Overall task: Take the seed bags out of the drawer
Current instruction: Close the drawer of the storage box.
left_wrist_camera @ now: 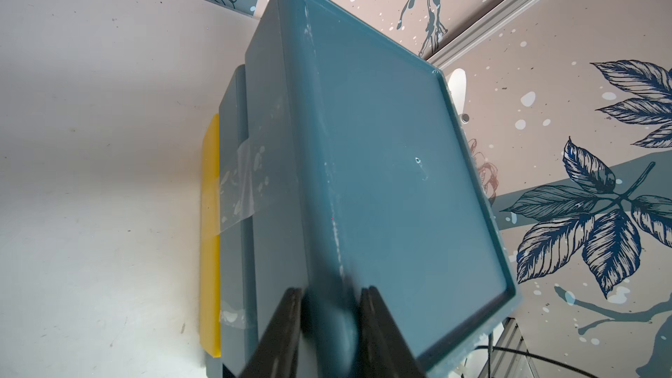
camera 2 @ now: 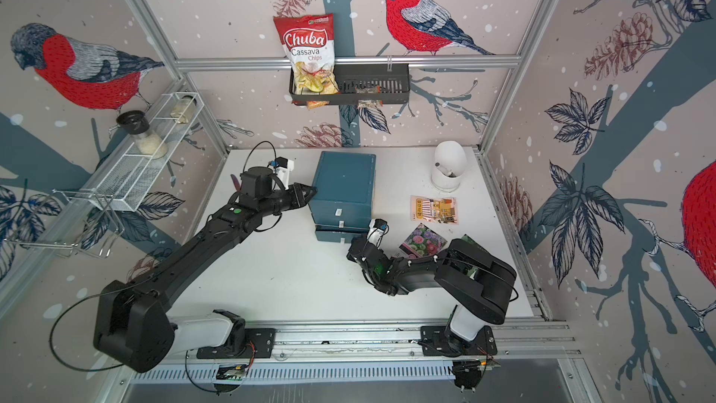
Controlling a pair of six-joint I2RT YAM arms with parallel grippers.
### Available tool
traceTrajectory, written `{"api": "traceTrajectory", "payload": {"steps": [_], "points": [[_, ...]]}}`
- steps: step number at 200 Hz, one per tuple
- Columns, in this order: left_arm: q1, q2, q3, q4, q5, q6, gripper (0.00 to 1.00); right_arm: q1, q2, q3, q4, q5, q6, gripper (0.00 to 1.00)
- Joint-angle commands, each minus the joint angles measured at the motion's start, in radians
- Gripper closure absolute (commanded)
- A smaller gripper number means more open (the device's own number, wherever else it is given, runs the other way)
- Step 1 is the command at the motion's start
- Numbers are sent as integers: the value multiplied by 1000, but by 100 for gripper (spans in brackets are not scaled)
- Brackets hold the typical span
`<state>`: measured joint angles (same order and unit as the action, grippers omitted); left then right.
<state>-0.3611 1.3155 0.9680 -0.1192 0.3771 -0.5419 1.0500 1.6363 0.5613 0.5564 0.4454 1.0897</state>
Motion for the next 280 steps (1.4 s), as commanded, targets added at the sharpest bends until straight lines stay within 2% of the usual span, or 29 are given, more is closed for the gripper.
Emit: {"api": "traceTrajectory", "payload": {"steps": [1, 63, 110, 135, 180, 206, 223, 245, 280], "points": [[0, 19, -21, -221, -12, 39, 71, -14, 22, 12, 75, 16, -30, 79], [1, 8, -37, -223, -6, 31, 71, -47, 43, 22, 98, 2, -31, 80], [1, -9, -58, -174, 29, -36, 51, -38, 17, 23, 39, -11, -41, 79], [1, -2, -38, -164, 38, -65, 49, -15, -32, 21, -26, 18, -51, 72], [-1, -18, -24, -150, 49, -110, 48, 30, -137, 32, -214, 94, -51, 52], [-4, -30, -43, -136, 59, -132, 47, 65, -234, 23, -322, 141, -48, 45], [-8, -33, -51, -126, 68, -144, 47, 94, -314, 28, -404, 177, -48, 37], [-15, -37, -56, -121, 68, -157, 47, 139, -426, 39, -503, 208, -66, 33], [-25, -47, -45, -122, 68, -171, 47, 173, -581, 78, -604, 126, -126, 30]]}}
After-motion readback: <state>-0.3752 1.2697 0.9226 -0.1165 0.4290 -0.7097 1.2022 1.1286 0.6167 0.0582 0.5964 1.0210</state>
